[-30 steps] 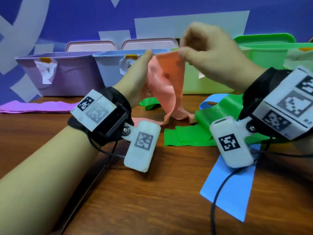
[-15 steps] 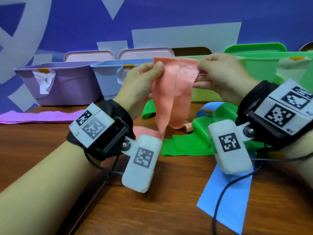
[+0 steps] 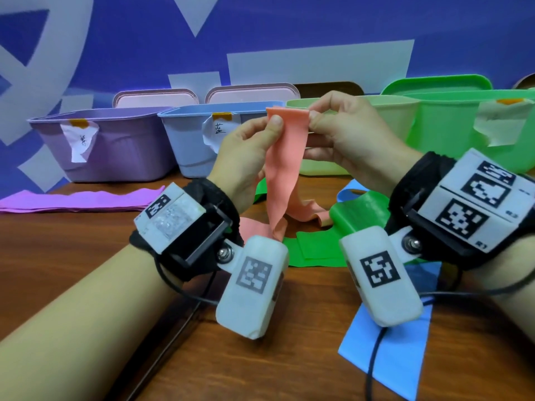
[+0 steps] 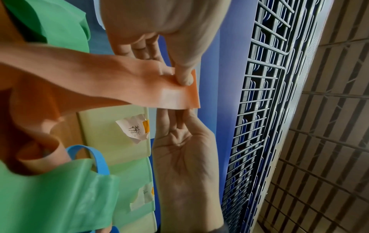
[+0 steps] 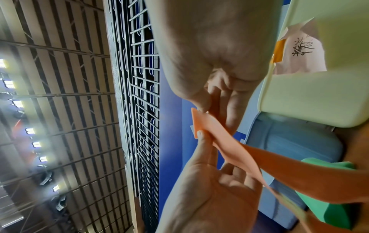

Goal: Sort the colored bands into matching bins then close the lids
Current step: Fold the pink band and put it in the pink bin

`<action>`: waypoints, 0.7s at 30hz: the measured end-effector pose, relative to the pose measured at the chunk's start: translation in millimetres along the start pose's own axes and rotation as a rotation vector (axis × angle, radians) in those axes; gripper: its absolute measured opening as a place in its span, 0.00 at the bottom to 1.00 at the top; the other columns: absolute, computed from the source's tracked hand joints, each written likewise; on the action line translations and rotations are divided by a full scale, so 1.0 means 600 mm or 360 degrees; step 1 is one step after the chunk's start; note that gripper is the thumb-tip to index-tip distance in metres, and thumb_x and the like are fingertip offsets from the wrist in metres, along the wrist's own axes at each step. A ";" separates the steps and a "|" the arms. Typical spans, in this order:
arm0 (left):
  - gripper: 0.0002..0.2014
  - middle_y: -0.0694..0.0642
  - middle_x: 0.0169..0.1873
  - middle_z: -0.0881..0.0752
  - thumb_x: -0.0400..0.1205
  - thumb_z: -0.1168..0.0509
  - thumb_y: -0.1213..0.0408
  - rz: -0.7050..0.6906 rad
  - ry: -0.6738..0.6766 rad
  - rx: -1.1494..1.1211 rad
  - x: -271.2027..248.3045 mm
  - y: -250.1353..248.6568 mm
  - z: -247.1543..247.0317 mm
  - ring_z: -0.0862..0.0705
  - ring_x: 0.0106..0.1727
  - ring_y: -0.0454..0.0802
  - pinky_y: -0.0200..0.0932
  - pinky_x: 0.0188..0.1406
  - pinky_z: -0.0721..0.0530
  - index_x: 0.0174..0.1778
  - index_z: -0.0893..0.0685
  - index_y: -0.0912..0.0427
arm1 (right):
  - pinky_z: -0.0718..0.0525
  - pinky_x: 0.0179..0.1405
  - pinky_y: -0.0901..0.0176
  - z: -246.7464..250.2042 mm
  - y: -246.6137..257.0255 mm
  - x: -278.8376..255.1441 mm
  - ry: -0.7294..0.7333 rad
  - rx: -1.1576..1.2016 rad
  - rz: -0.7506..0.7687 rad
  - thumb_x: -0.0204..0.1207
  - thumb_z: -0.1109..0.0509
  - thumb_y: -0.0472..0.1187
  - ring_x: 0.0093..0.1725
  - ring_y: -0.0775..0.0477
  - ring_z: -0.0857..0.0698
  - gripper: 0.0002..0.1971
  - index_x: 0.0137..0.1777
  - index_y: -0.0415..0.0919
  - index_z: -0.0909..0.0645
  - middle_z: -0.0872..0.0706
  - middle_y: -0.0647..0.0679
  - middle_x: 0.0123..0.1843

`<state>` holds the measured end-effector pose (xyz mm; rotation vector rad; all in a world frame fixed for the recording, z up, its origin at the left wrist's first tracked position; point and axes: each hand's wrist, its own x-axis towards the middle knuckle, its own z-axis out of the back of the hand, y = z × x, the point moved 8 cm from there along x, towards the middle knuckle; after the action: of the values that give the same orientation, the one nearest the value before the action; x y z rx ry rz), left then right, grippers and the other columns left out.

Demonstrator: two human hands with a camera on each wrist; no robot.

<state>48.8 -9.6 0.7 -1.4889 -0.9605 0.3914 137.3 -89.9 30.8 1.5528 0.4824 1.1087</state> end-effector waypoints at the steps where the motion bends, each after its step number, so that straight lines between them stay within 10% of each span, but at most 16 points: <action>1: 0.10 0.54 0.49 0.15 0.84 0.39 0.60 -0.0003 -0.0009 0.0003 0.000 0.000 0.000 0.18 0.45 0.45 0.39 0.44 0.19 0.58 0.19 0.59 | 0.18 0.25 0.68 -0.001 0.000 0.000 0.0010 -0.0002 -0.0001 0.82 0.40 0.30 0.29 0.57 0.13 0.12 0.38 0.43 0.28 0.16 0.46 0.35; 7: 0.09 0.58 0.48 0.16 0.83 0.37 0.65 -0.0102 -0.0123 0.0048 0.002 -0.009 0.010 0.18 0.49 0.51 0.51 0.58 0.18 0.56 0.19 0.65 | 0.12 0.31 0.61 -0.003 -0.002 0.000 0.0056 -0.0047 -0.0010 0.82 0.41 0.31 0.32 0.54 0.12 0.11 0.39 0.43 0.26 0.16 0.48 0.35; 13: 0.02 0.50 0.36 0.17 0.82 0.34 0.67 -0.0333 -0.0220 0.0268 0.000 -0.028 0.022 0.20 0.35 0.39 0.27 0.32 0.22 0.44 0.18 0.60 | 0.11 0.34 0.60 -0.009 0.002 -0.003 0.0089 -0.0006 0.0054 0.81 0.34 0.41 0.34 0.52 0.11 0.07 0.40 0.43 0.26 0.14 0.46 0.41; 21: 0.11 0.47 0.27 0.20 0.80 0.32 0.69 -0.0422 -0.0270 0.0141 -0.013 -0.046 0.019 0.20 0.23 0.33 0.27 0.24 0.24 0.45 0.30 0.56 | 0.14 0.26 0.62 0.011 0.020 0.001 -0.0110 -0.0315 0.0238 0.78 0.32 0.32 0.24 0.56 0.15 0.11 0.36 0.43 0.27 0.16 0.43 0.32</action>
<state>27.1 -10.8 22.1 -1.2428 -1.2427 0.3661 139.8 -96.6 42.5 1.4652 0.2052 1.1751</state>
